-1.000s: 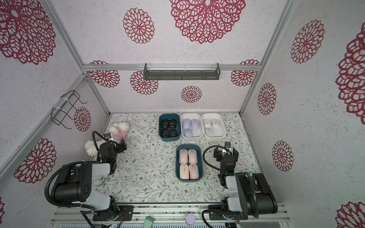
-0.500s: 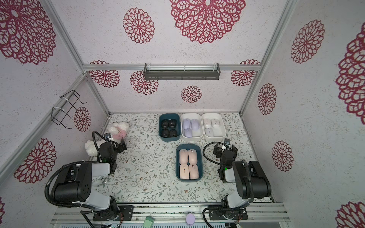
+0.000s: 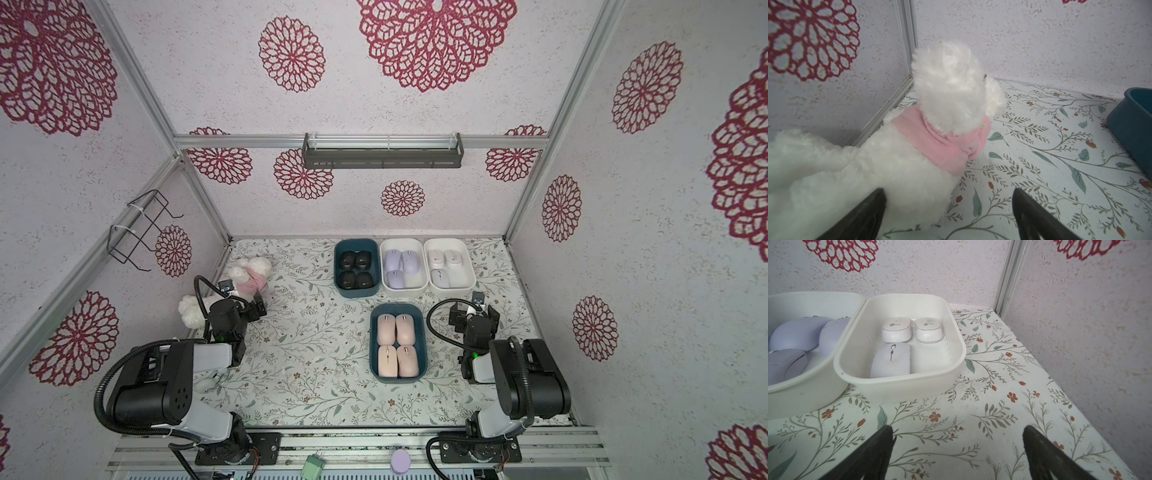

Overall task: Place the mice by color into the storage box
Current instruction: Reset both arms

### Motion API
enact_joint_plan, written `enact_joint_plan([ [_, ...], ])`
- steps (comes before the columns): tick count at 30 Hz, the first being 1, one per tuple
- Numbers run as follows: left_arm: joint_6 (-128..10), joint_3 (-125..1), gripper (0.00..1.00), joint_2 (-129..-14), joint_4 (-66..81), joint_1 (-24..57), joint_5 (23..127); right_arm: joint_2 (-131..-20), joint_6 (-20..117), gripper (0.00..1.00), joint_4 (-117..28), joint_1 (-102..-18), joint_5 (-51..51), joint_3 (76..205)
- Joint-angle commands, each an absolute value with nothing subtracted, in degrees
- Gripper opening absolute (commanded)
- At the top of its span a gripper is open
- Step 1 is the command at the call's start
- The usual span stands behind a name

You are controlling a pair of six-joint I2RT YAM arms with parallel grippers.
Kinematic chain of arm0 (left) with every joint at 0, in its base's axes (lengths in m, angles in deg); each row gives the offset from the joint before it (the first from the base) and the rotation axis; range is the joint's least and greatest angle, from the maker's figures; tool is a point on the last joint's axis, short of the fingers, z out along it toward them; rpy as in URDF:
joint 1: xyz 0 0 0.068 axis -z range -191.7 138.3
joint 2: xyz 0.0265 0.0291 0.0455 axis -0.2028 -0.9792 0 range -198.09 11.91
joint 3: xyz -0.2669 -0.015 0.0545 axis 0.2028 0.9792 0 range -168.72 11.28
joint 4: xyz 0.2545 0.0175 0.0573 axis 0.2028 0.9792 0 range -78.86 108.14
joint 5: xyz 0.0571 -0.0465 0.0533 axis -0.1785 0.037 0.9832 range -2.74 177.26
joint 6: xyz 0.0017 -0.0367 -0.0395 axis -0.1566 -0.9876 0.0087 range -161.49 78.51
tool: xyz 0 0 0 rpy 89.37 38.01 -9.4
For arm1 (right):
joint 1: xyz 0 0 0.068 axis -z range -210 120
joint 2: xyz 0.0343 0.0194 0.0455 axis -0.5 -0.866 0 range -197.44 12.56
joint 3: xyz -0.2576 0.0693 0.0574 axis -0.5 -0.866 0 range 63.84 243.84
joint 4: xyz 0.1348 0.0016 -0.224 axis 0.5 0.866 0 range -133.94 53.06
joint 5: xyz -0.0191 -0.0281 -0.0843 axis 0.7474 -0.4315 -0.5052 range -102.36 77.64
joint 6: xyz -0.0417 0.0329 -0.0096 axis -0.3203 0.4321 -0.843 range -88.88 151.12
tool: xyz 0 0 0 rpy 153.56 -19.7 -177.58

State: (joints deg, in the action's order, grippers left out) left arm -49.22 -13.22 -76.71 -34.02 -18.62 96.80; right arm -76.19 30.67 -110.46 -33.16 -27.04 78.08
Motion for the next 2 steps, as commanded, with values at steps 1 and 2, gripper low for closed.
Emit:
enact_joint_plan([
  [1,-48.83,-14.25,0.97,-76.37,-34.76,-19.06,96.26,-75.41,31.38,0.99,-112.40,-32.81,-26.33,78.59],
  [2,-48.79,-14.20,0.97,-76.32,-34.99,-19.08,96.22,-75.33,31.38,0.99,-112.41,-32.81,-26.31,78.54],
])
